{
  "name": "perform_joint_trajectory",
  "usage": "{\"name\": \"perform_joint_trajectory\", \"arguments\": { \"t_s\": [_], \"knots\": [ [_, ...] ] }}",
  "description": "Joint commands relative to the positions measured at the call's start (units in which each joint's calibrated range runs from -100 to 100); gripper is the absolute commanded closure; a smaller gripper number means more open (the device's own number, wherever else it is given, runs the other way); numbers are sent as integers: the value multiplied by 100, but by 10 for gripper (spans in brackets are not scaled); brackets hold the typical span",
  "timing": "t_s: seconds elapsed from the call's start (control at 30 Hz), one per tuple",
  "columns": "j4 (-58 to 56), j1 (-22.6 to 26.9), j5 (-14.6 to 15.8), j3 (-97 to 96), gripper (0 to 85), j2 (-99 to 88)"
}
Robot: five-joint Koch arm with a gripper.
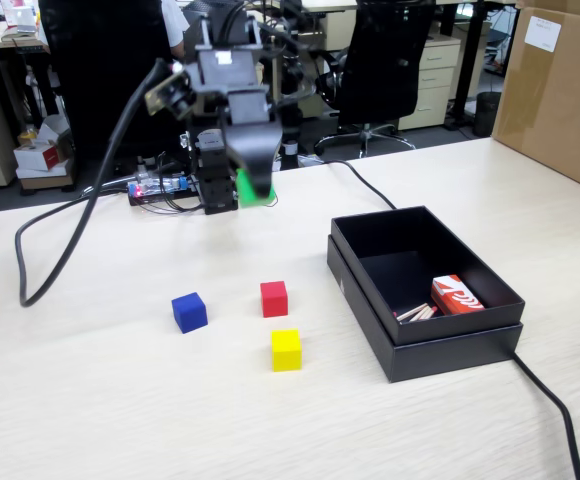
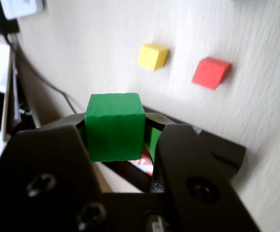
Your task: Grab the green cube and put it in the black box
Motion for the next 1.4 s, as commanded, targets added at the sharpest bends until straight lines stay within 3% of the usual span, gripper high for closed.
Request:
{"name": "perform_joint_trajectory", "arguments": {
  "t_s": [0.0,0.23,0.43,0.77,1.37],
  "knots": [
    [227,327,88,191,822,-774],
    [478,1050,166,653,821,-453],
    [772,1319,161,1550,819,1555],
    [962,1197,93,2457,819,4137],
    [962,1192,107,889,793,4435]
  ]
}}
